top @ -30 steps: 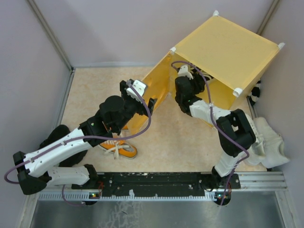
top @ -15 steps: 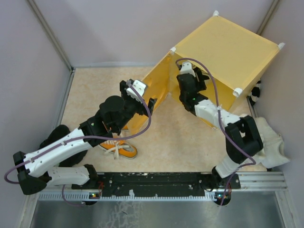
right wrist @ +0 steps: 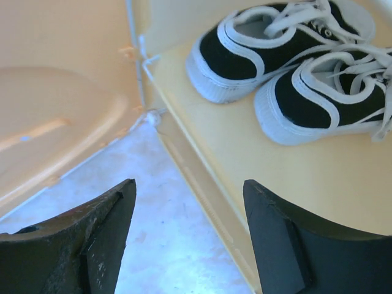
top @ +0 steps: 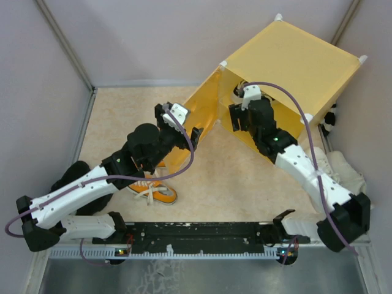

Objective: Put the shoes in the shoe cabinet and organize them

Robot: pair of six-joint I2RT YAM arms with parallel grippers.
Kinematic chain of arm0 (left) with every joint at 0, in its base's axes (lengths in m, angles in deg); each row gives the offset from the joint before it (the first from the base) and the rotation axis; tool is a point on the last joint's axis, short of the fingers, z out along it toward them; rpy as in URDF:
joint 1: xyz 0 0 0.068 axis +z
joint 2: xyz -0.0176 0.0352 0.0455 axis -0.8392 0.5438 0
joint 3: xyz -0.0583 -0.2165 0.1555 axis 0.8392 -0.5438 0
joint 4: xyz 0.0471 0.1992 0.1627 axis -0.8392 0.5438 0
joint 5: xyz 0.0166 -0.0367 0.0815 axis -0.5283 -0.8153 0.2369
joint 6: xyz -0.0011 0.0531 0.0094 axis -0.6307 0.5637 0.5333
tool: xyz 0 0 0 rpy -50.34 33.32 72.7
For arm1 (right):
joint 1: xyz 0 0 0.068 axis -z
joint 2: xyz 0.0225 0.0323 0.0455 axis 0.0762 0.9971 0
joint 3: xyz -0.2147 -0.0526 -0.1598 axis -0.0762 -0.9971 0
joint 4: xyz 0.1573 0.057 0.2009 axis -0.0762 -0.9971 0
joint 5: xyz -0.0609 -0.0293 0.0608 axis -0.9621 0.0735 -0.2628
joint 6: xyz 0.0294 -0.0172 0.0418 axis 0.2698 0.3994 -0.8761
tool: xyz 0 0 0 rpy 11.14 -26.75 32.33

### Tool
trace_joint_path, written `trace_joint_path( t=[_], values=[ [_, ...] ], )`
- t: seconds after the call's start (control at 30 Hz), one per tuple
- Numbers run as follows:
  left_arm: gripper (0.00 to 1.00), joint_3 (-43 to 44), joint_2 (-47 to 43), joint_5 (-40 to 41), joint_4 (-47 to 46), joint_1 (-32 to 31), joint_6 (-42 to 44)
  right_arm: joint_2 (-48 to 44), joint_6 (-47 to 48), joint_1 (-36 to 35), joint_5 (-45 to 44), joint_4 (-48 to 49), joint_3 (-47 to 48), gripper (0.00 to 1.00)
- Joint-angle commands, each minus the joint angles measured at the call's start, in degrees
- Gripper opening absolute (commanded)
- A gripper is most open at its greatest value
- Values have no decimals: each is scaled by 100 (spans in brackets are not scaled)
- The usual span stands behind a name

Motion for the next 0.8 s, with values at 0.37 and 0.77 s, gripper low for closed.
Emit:
trace_joint_path(
  t=[0.37, 0.77],
  values=[
    [100, 951, -1024, -2293, 463, 9, -641, -1508, -696, -933, 1407, -819, -528, 71],
    [92, 270, -1646, 1543, 1661, 9, -1996, -2037, -746, -1524, 1085, -1295, -716, 71]
  ],
)
